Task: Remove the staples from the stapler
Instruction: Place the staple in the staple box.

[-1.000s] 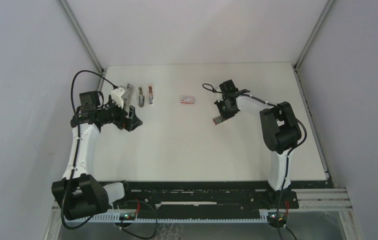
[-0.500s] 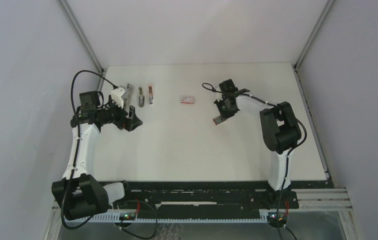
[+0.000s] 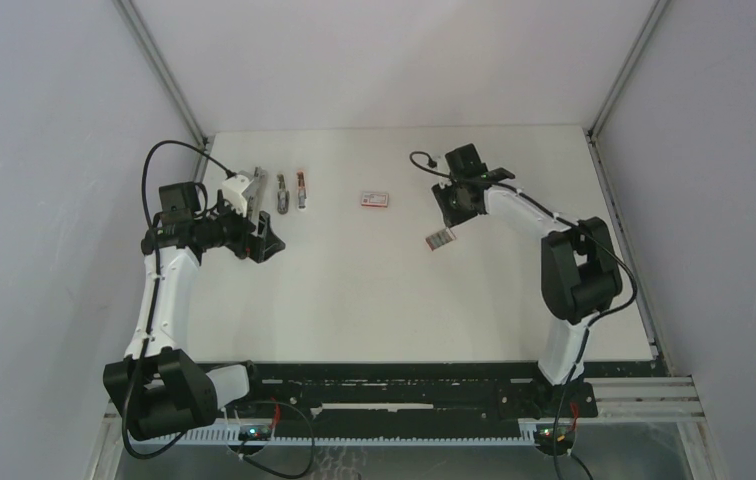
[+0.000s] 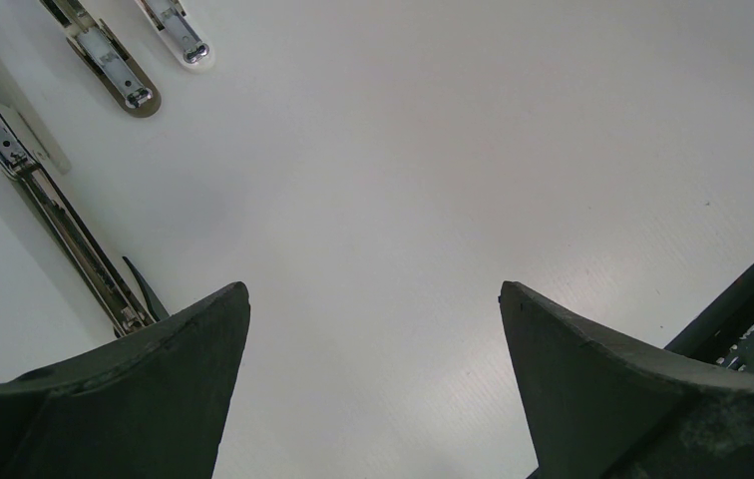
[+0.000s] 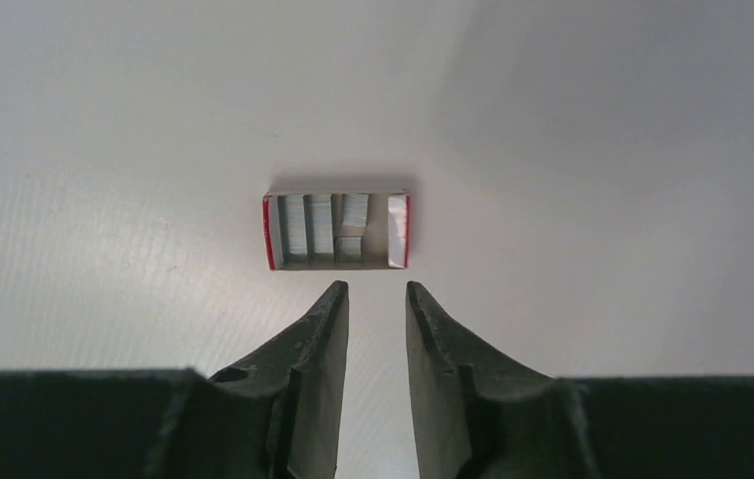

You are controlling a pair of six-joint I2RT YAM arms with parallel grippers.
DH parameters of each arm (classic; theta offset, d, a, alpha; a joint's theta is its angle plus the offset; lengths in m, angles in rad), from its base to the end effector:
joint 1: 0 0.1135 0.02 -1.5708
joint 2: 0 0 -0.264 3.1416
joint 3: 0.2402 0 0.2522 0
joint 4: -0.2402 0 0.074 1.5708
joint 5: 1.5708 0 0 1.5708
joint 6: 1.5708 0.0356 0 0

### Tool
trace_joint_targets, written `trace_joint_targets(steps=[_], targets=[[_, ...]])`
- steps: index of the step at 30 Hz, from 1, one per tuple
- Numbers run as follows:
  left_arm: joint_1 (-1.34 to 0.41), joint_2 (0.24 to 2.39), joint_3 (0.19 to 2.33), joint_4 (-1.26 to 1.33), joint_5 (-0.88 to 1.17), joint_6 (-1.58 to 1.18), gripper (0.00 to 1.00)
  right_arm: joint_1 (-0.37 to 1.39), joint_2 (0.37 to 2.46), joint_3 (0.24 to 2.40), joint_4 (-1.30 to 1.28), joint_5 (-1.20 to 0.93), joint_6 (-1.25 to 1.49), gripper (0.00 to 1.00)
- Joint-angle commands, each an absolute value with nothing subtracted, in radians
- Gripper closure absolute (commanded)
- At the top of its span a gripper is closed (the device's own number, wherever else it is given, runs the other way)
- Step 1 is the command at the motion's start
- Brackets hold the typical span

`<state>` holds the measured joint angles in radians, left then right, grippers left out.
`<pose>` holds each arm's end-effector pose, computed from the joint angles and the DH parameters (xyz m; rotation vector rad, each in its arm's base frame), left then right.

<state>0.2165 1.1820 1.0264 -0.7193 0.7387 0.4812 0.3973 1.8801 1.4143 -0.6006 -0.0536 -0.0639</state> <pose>0.2352 0.0272 0.3021 0.5972 2.1425 -0.5282 0.3673 0.1562 0.2127 -0.6228 2.5728 0.1831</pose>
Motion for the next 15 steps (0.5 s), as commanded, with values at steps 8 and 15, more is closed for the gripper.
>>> trace_joint_targets(steps=[8,15], targets=[[0.223,1.141,1.026,-0.704,0.762,0.45,0.0,0.346,1.614,1.408,-0.558,-0.057,-0.267,0.28],[0.167,1.118,1.079,-0.698,0.739,0.468,0.0,0.255,1.498,1.333,-0.518,-0.293,-0.368,0.0]])
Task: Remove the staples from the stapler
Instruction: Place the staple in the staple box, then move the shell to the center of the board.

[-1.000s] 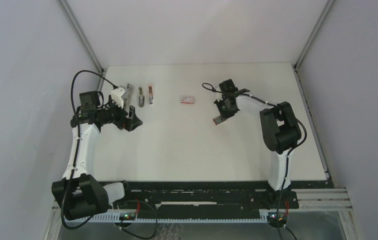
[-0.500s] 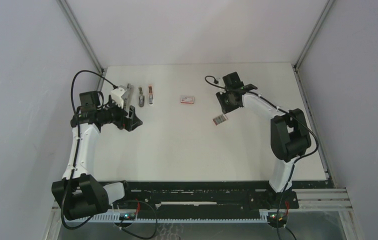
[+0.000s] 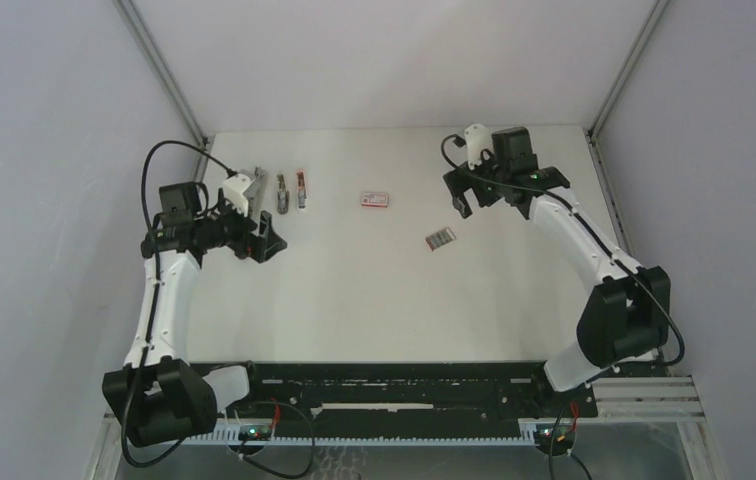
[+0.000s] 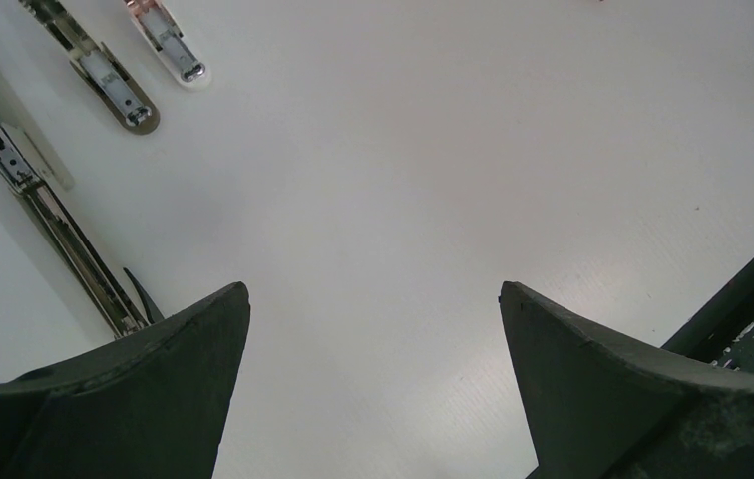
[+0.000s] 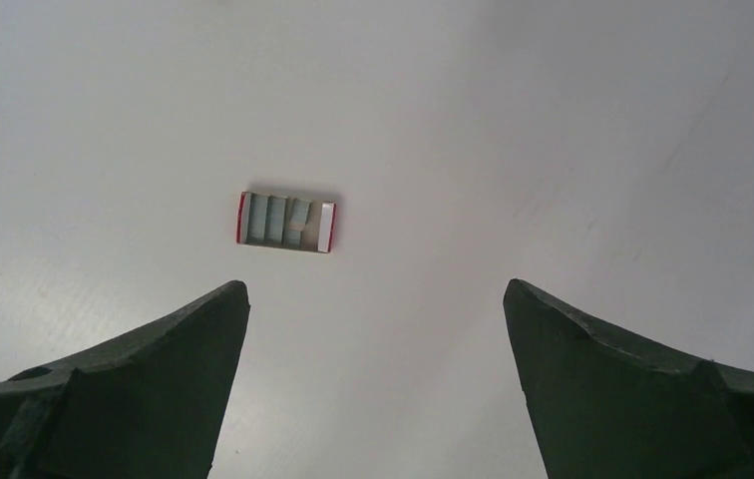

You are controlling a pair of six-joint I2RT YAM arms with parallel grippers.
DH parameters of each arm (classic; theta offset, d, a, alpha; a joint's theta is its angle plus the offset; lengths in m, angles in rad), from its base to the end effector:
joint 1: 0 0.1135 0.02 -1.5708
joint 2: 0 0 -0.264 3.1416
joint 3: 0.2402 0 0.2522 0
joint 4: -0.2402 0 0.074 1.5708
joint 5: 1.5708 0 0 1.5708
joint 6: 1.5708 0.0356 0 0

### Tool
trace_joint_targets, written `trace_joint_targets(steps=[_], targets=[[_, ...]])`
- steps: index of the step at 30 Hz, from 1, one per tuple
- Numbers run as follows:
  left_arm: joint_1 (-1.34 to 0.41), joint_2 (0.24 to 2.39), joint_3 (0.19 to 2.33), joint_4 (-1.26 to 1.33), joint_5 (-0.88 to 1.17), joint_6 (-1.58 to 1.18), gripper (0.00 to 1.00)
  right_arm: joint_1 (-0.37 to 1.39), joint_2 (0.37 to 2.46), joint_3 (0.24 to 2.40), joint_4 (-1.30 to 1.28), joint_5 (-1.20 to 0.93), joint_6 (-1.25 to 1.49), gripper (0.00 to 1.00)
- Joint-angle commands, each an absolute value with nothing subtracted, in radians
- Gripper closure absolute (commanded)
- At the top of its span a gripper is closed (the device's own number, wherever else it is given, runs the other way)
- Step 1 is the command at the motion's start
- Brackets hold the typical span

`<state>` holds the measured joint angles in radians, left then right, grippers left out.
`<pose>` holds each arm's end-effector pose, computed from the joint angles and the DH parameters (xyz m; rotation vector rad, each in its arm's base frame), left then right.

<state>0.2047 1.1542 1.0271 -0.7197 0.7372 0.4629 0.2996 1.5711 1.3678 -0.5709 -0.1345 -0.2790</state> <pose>0.2303 0.0234 0.3082 0.5980 2.1248 -0.5261 0.3332 0.1079 0.3104 -0.7315 2.2252 0.1678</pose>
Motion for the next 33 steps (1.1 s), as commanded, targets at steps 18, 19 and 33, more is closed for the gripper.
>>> trace_joint_targets(steps=[18,19,33], targets=[[-0.033,1.298,1.141,-0.488,0.57,0.341,0.0,0.238,1.637,1.489,-0.548,-0.491,-0.293,0.0],[-0.034,1.305,1.14,-0.478,0.567,0.341,0.0,0.239,1.694,1.563,-0.589,-0.5,-0.27,0.0],[-0.034,1.631,1.333,-0.404,0.721,0.157,0.0,0.239,2.341,2.181,-0.587,-0.657,0.253,0.0]])
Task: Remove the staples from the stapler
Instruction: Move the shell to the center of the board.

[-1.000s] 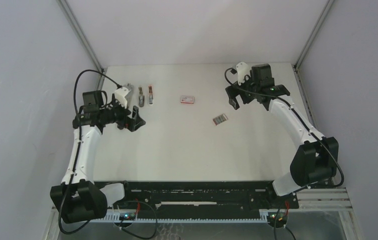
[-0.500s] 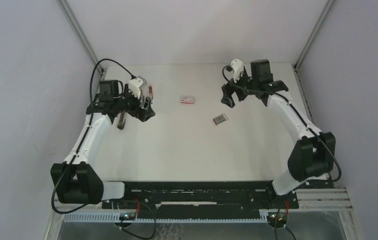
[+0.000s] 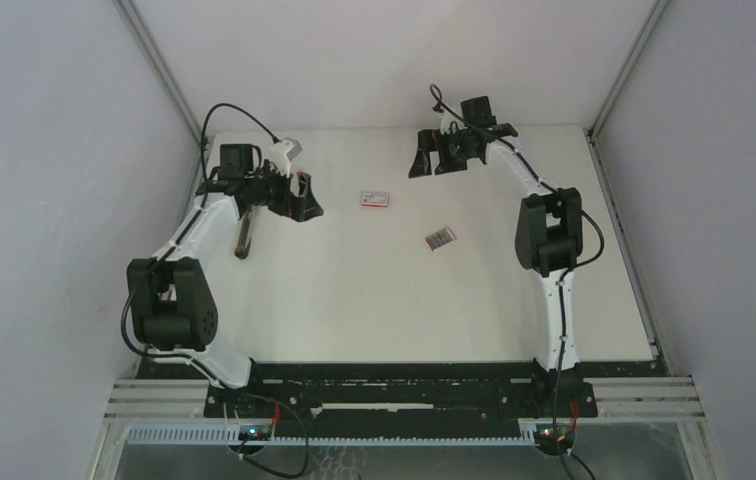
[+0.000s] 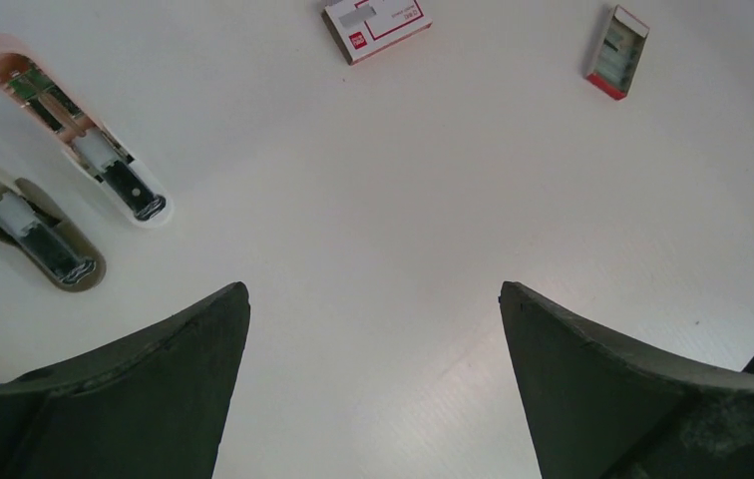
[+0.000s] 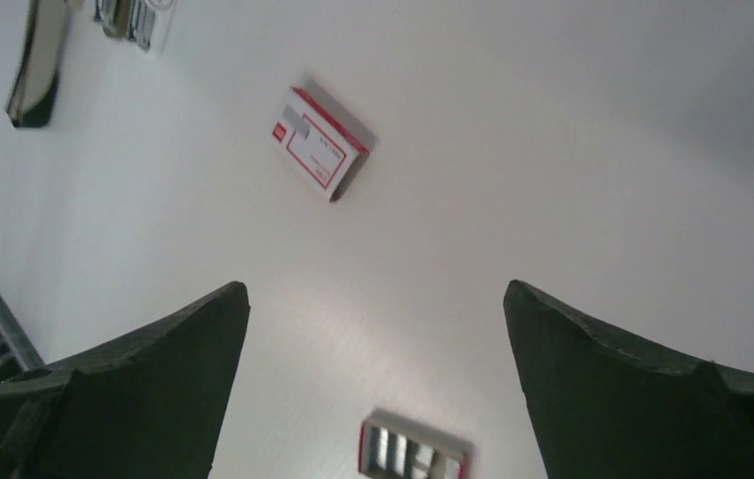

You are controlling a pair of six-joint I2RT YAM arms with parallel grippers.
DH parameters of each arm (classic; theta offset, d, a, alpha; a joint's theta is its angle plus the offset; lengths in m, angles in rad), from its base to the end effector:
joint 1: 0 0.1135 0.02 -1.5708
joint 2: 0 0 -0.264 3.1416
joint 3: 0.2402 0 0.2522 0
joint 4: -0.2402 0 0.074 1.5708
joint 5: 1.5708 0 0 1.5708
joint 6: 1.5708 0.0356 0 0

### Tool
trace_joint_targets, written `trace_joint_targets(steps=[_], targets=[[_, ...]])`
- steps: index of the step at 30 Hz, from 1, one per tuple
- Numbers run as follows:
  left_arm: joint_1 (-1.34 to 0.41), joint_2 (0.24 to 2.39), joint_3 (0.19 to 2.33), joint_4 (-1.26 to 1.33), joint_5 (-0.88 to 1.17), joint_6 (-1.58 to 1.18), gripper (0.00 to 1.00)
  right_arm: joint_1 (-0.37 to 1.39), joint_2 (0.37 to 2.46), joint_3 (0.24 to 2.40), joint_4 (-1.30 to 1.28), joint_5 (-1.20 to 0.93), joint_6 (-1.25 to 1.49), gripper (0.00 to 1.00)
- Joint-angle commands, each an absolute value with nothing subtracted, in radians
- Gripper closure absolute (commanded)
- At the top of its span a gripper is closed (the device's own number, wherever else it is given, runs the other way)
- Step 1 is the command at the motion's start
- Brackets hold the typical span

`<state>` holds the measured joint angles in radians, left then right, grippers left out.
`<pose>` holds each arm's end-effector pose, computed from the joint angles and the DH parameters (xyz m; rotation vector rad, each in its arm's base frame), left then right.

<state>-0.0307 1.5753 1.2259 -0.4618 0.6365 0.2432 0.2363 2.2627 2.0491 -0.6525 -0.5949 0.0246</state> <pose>0.3417 -0.0317 0.2756 0.6007 2.1900 -0.6423 0.4888 0.1382 0.2447 -0.5209 2.3504 0.8415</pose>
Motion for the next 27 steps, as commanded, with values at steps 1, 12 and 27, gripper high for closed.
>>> trace_joint_targets(steps=[1,12,27], targets=[[-0.035,1.646,1.338,-0.393,0.729,0.147,0.0,0.237,2.38,2.217,-0.575,-0.675,0.288,0.0],[-0.035,1.652,1.312,-0.395,0.817,0.18,0.0,0.247,2.629,2.325,-0.278,-0.799,0.659,0.0],[-0.017,1.524,1.286,-0.723,0.901,0.524,0.0,0.368,2.824,2.451,-0.152,-0.809,0.784,0.0]])
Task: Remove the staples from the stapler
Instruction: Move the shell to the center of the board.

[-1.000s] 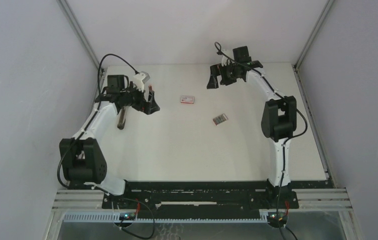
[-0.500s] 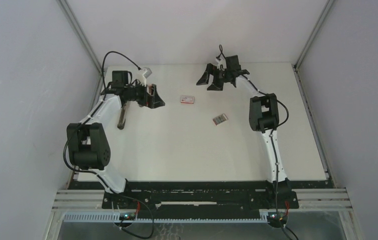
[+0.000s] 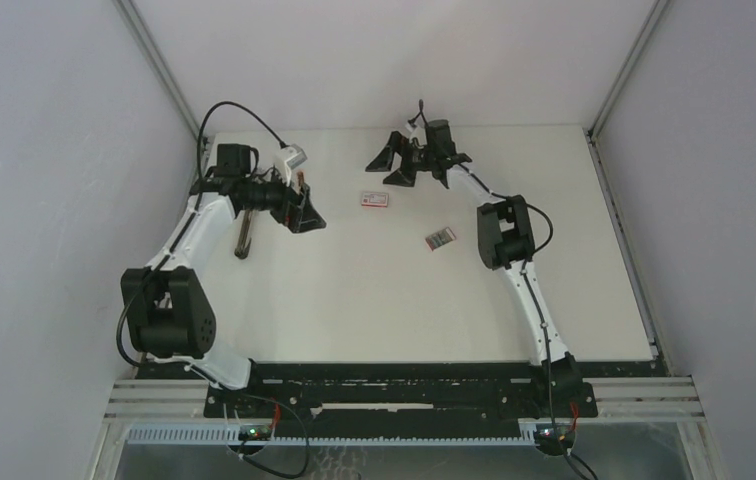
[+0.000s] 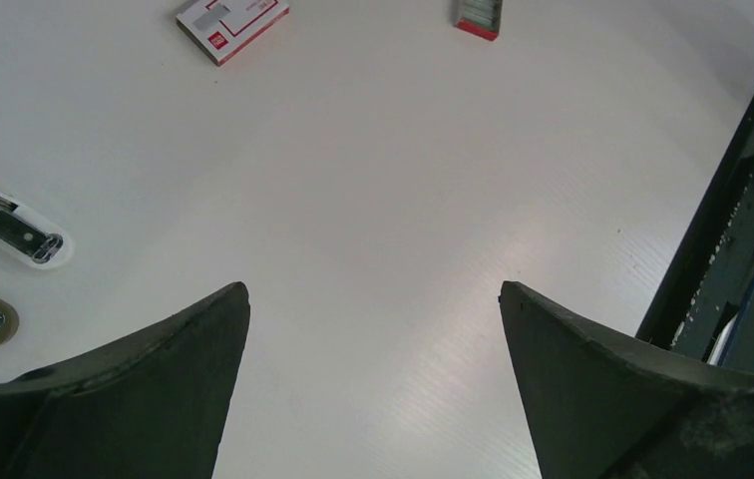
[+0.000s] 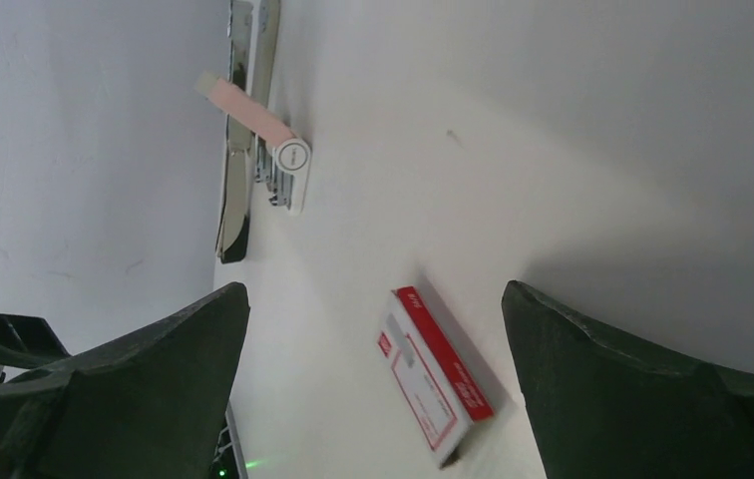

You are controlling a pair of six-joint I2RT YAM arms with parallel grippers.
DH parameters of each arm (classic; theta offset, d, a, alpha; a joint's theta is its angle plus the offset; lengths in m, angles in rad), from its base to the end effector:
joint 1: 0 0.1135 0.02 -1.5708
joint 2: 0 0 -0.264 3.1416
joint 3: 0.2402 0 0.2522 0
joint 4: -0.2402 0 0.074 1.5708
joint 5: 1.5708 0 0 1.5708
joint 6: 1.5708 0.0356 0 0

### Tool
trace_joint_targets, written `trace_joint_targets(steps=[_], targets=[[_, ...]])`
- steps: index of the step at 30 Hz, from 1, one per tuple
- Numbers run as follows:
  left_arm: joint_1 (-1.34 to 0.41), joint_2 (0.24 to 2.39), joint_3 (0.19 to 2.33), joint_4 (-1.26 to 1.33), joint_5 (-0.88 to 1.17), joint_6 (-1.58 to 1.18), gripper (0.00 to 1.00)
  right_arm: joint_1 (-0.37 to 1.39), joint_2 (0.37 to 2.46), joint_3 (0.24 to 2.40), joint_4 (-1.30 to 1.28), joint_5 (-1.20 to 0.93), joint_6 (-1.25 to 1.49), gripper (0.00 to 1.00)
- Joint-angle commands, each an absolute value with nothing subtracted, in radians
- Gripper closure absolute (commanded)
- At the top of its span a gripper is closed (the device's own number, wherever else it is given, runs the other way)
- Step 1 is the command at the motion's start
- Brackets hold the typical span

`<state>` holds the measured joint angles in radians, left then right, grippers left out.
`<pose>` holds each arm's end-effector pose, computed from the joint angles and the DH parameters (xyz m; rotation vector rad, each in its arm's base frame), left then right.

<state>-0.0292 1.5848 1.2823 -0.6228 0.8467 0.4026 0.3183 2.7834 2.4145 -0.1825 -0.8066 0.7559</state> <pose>0.3332 -0.0364 0.2838 0.8070 2.1088 -0.8500 0.5631 0.2126 0.1220 -0.0352 2.2943 1.4566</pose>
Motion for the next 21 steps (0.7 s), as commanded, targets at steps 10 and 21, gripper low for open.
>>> trace_joint_targets(steps=[10,21], targets=[[0.038,1.486,1.237,-0.725,0.947,0.542,0.0,0.416,2.802,2.352,-0.173,-0.947,0.82,0.0],[0.083,1.363,1.09,-0.528,0.856,0.418,0.0,0.506,2.49,1.808,-0.047,-1.041,0.725,0.0]])
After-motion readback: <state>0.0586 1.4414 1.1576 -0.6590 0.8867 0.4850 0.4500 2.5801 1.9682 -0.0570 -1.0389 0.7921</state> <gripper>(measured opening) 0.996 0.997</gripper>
